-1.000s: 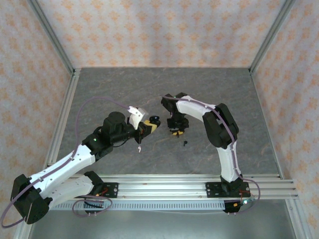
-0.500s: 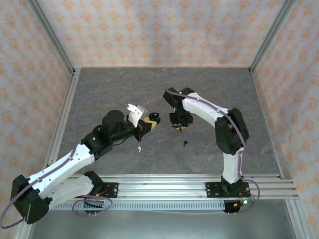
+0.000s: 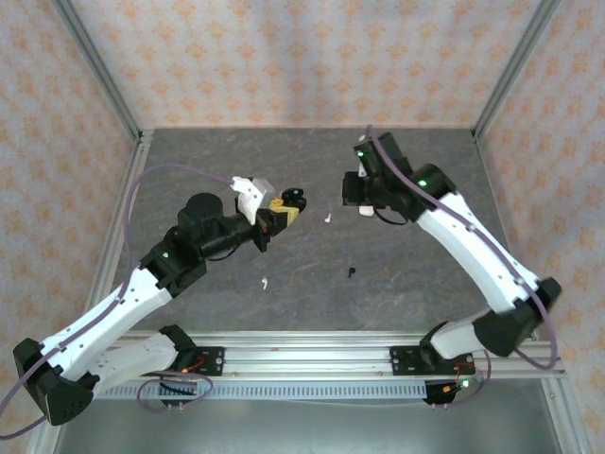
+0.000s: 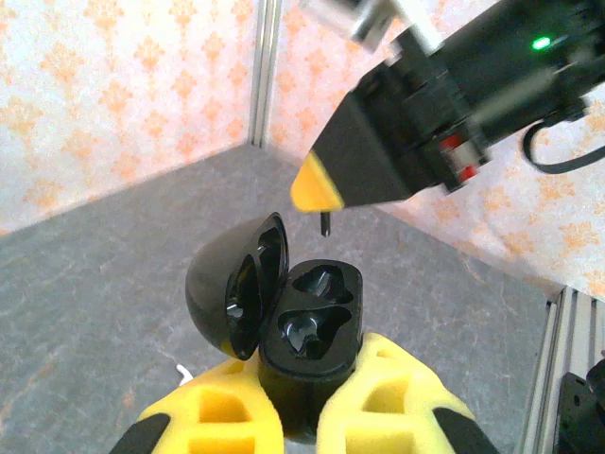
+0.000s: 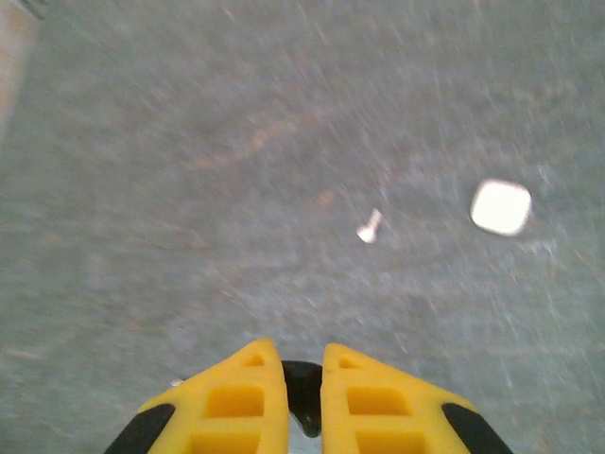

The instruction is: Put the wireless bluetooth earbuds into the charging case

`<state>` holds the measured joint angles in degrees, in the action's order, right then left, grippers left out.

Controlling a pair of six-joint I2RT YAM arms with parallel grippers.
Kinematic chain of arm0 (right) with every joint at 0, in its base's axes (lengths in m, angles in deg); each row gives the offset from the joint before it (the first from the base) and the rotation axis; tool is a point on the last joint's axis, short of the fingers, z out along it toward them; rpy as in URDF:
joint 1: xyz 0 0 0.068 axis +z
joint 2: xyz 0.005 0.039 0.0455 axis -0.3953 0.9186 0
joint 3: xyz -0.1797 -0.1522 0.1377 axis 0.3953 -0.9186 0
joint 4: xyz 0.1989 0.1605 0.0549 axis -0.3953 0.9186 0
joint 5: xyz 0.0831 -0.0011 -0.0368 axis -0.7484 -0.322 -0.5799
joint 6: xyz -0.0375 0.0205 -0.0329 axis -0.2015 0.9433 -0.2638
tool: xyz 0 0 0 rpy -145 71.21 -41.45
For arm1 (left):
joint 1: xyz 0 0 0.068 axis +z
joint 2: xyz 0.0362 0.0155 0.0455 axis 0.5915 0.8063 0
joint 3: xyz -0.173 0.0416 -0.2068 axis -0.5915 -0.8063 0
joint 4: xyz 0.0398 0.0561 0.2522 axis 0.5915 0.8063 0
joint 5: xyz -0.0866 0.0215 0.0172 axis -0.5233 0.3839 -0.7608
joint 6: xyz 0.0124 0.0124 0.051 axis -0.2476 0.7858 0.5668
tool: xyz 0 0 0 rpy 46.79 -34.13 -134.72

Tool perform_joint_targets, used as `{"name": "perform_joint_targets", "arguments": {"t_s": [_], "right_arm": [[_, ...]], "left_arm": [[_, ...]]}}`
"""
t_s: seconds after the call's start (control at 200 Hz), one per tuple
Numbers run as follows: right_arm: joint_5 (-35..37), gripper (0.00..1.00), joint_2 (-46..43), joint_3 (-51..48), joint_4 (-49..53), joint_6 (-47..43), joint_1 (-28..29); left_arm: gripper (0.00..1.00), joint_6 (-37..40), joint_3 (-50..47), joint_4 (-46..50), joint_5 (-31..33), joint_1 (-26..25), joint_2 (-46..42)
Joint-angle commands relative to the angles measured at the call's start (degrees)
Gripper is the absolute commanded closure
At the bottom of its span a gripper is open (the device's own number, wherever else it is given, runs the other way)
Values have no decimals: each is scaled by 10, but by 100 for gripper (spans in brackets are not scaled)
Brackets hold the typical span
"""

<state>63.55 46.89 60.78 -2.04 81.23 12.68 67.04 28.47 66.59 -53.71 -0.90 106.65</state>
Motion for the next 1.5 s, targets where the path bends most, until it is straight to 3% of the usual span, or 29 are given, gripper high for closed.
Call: {"name": "perform_joint_targets", "arguments": {"t_s": [0.0,0.27,0.575,1.166,1.491], "right_arm": [[-47,89,-56,-25,-99,0,4],[-151,87,-117,-32,-199,-22,9],[-273,87,-108,-10,-205,-90,18],[-281,88,-55,50,-114,-170,42],[-245,90,-55,44,-97,-206,42]], "left_arm": [[100,24,37,7,-7,-7,14],[100,26,80,5,-27,-7,45],[100,33,110,6,-63,-7,66],[100,32,150,25,-114,-7,114],[100,28,148,10,-126,-7,119]]}}
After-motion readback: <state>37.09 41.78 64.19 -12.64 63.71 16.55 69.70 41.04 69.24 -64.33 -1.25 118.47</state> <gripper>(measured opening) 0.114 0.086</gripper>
